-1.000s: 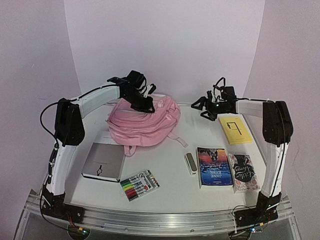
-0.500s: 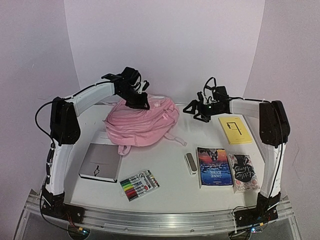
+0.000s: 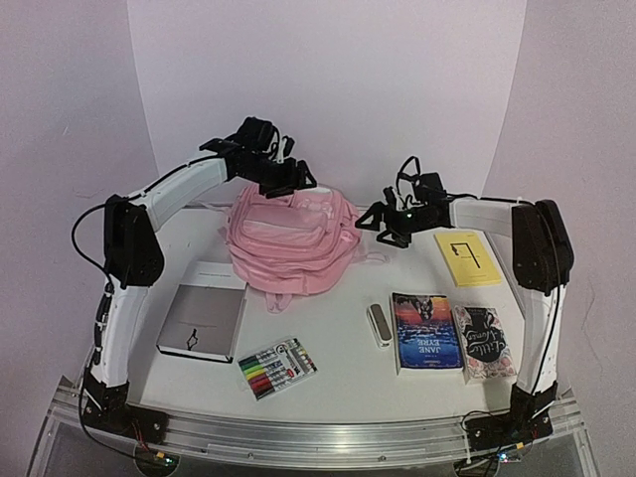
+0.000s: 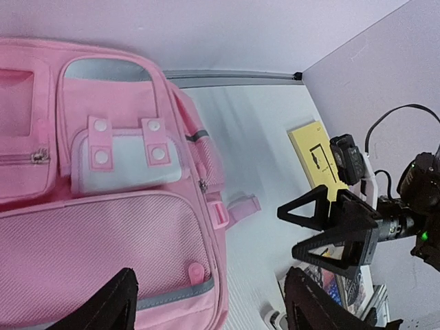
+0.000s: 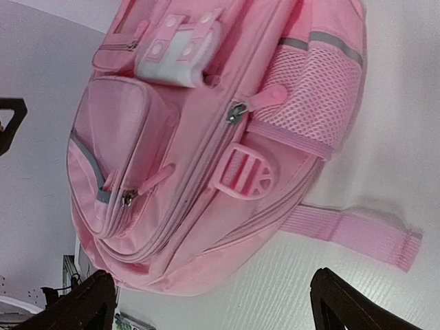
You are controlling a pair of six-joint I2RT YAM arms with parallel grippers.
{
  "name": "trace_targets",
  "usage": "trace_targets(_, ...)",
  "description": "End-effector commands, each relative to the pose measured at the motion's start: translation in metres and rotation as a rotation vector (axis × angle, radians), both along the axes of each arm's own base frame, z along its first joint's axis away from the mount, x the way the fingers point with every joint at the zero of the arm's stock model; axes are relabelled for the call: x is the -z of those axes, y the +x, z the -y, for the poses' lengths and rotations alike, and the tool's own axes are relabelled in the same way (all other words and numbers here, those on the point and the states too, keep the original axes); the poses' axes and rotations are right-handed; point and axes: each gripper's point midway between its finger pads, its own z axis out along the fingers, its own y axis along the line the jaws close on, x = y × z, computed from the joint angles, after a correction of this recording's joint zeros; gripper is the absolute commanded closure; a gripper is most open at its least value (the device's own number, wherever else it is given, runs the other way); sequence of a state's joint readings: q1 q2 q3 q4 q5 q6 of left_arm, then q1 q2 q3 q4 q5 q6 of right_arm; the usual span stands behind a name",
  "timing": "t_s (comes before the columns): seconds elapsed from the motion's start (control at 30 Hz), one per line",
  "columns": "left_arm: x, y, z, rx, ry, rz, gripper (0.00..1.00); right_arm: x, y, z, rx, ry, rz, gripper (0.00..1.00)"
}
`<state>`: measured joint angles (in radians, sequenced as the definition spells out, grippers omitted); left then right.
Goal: Pack the student bag
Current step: Place the student bag at the center of the board, then adjust the student bag at the center of the board.
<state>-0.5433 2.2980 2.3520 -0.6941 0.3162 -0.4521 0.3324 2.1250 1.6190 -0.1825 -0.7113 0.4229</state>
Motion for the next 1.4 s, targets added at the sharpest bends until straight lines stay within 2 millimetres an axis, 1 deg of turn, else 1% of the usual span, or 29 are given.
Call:
trace_targets(0.0,-0.044,0.015,-0.106,-0.292,-0.044,0.004,0.25,-0.010,-0.009,0.012,0.043,0.005,-0.024,0.02)
trace_targets(0.03,-0.036,0.018,-0.130,-0.353,-0.036,-0.020,0.26,-0.008,-0.013,0.012,0.049,0.009,-0.042,0.02)
trace_targets(0.1,-0.023,0.022,-0.162,-0.433,0.004,-0.046,0.27,-0.002,-0.018,0.006,0.049,0.013,-0.073,0.02)
trace_targets(0.2,0.015,0.025,-0.188,-0.486,0.089,-0.140,0.30,0.009,-0.028,-0.008,0.028,0.010,-0.106,0.02)
trace_targets(0.23,0.025,0.027,-0.191,-0.486,0.109,-0.165,0.32,0.012,-0.031,-0.014,0.019,0.008,-0.115,0.02)
trace_targets(0.3,0.047,0.027,-0.189,-0.464,0.141,-0.218,0.34,0.020,-0.037,-0.027,-0.003,0.008,-0.135,0.02)
trace_targets(0.4,0.070,0.031,-0.184,-0.449,0.153,-0.275,0.38,0.029,-0.039,-0.045,-0.032,0.009,-0.146,0.02)
trace_targets(0.47,0.081,0.033,-0.186,-0.464,0.169,-0.299,0.41,0.030,-0.037,-0.055,-0.049,0.020,-0.136,0.02)
trace_targets(0.57,0.095,0.031,-0.184,-0.464,0.173,-0.333,0.45,0.039,-0.035,-0.066,-0.074,0.037,-0.149,0.02)
trace_targets(0.7,0.110,0.023,-0.178,-0.436,0.158,-0.386,0.54,0.044,-0.030,-0.079,-0.103,0.069,-0.148,0.05)
trace_targets(0.8,0.116,0.018,-0.175,-0.431,0.148,-0.402,0.58,0.045,-0.027,-0.085,-0.115,0.083,-0.138,0.08)
trace_targets(0.87,0.117,0.016,-0.173,-0.422,0.141,-0.409,0.67,0.047,-0.023,-0.086,-0.109,0.082,-0.135,0.11)
trace_targets(0.93,0.116,0.014,-0.170,-0.414,0.128,-0.417,0.78,0.045,-0.016,-0.088,-0.102,0.081,-0.117,0.16)
trace_targets(1.03,0.105,0.011,-0.157,-0.373,0.094,-0.401,0.94,0.036,-0.002,-0.089,-0.089,0.086,-0.078,0.22)
trace_targets(1.1,0.096,0.007,-0.144,-0.330,0.079,-0.380,1.00,0.028,0.009,-0.085,-0.075,0.096,-0.056,0.24)
trace_targets(1.2,0.077,-0.008,-0.114,-0.234,0.055,-0.346,1.00,0.017,0.030,-0.072,-0.039,0.106,-0.021,0.24)
trace_targets(1.23,0.073,-0.013,-0.105,-0.209,0.044,-0.338,1.00,0.014,0.038,-0.064,-0.023,0.110,-0.012,0.25)
trace_targets(1.37,0.050,-0.038,-0.055,-0.062,0.004,-0.289,1.00,0.006,0.068,-0.037,0.034,0.120,0.021,0.25)
